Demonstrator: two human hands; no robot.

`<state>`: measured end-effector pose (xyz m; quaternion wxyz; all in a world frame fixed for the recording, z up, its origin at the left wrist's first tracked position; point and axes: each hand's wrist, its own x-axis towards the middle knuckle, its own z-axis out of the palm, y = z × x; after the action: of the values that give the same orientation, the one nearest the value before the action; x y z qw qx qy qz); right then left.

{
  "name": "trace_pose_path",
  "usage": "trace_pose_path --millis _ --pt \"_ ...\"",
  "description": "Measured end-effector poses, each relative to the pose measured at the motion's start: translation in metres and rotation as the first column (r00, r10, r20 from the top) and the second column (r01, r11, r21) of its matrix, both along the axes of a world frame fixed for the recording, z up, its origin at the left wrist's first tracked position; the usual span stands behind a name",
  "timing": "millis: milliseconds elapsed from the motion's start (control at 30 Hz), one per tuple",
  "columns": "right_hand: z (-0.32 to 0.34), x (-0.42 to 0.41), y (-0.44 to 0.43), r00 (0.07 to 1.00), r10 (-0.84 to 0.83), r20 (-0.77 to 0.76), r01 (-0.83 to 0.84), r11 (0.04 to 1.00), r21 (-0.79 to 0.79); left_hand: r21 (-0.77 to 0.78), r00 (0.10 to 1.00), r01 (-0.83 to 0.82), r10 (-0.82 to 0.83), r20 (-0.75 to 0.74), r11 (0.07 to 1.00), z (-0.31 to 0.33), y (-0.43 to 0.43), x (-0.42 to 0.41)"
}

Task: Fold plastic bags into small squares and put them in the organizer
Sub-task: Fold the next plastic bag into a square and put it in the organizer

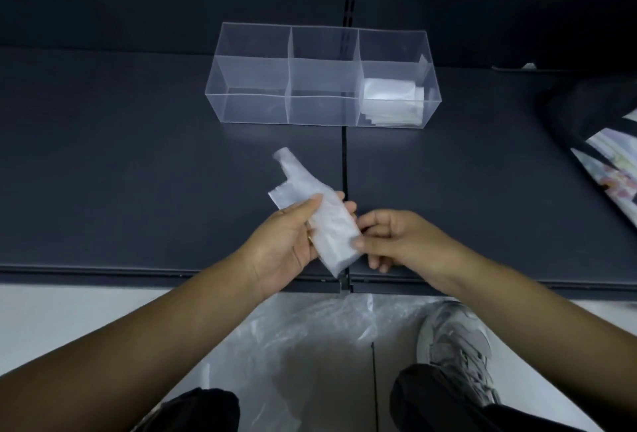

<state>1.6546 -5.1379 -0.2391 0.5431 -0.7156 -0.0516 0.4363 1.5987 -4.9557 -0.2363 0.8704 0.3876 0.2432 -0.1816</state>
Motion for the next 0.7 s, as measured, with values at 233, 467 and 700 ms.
trace_pose_path --millis 233,467,700 --pt "-0.003 -0.007 -0.003 0.985 0.064 0.162 -0.021 0.966 -0.256 0.379 0.963 -0.146 0.219 -0.155 0.914 -0.014 0.016 0.014" --pt "0.001 -0.009 -0.011 0.984 0.059 0.166 -0.005 0.951 -0.308 0.659 0.953 -0.242 0.302 0.023 0.712 -0.020 0.027 0.024" --pt "0.002 -0.008 -0.014 0.992 0.041 0.123 -0.005 0.961 -0.278 0.781 0.996 -0.083 0.024 0.087 0.619 -0.002 -0.029 -0.053"
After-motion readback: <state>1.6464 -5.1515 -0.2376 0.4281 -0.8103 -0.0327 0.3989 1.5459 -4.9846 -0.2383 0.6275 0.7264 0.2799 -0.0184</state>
